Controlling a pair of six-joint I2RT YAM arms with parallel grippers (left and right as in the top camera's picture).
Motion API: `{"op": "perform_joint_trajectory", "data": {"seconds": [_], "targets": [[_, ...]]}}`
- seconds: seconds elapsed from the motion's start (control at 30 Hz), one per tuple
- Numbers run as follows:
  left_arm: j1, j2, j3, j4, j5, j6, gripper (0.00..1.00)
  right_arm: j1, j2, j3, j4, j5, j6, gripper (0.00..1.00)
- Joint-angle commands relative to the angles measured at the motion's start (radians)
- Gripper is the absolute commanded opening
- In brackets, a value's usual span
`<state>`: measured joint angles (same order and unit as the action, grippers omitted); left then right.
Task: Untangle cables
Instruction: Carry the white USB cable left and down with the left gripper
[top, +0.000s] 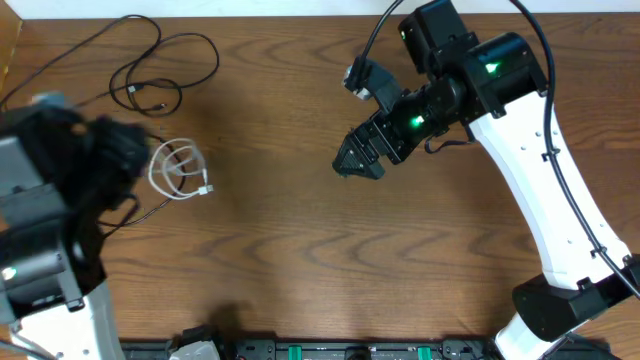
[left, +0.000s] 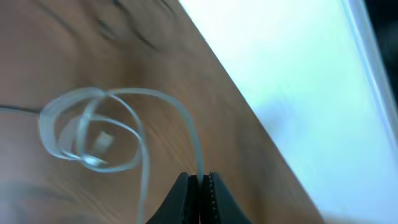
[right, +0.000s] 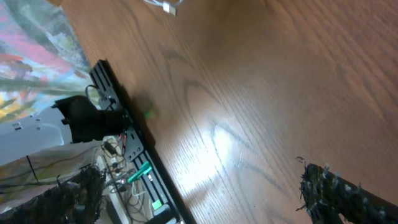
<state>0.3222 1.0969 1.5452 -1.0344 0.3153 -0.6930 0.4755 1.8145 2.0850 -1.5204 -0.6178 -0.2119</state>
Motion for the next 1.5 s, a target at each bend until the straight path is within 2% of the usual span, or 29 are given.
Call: {"op": "perform_joint_trajectory", "data": {"seconds": [0.0,0.17,0.3,0.47,0.53,0.7,0.87,1.03,1.17,1.27,1.47], "targets": [[0.110,-0.015,0.013,-0.009,-0.241,0.014,0.08,0.004,-0.010,-0.036,0.005,0.016,-0.003,0.99],[0.269,0.003,0.013,-0.008,-0.463,-0.082,0.07,0.004,-0.010,-0.085,0.022,0.017,-0.003,0.99],[0.373,0.046,0.013,0.020,-0.629,-0.091,0.08,0.004,-0.010,-0.119,0.027,0.017,-0.003,0.99],[0.407,0.161,0.013,0.093,-0.939,-0.081,0.07,0.004,-0.010,-0.151,0.024,0.017,-0.002,0.99],[0.407,0.234,0.013,0.103,-1.083,-0.005,0.07,0.005,-0.010,-0.167,0.018,0.017,-0.002,0.99],[0.407,0.407,0.012,0.142,-1.288,0.244,0.07,0.005,-0.010,-0.196,0.018,0.019,-0.014,0.99],[0.407,0.559,0.012,0.228,-1.331,0.445,0.08,0.005,-0.010,-0.203,0.021,0.036,-0.014,0.99],[0.408,0.656,0.012,0.492,-1.364,0.797,0.07,0.005,-0.010,-0.203,0.026,0.037,-0.014,0.99],[0.424,0.673,0.012,0.644,-1.365,0.965,0.08,0.005,-0.010,-0.203,0.035,0.036,-0.013,0.99],[0.450,0.673,0.012,0.681,-1.362,0.990,0.07,0.005,-0.010,-0.203,0.044,0.036,-0.013,0.99],[0.516,0.673,-0.065,0.610,-1.266,0.965,0.07,0.014,-0.010,-0.203,0.051,0.036,-0.013,0.99]]}}
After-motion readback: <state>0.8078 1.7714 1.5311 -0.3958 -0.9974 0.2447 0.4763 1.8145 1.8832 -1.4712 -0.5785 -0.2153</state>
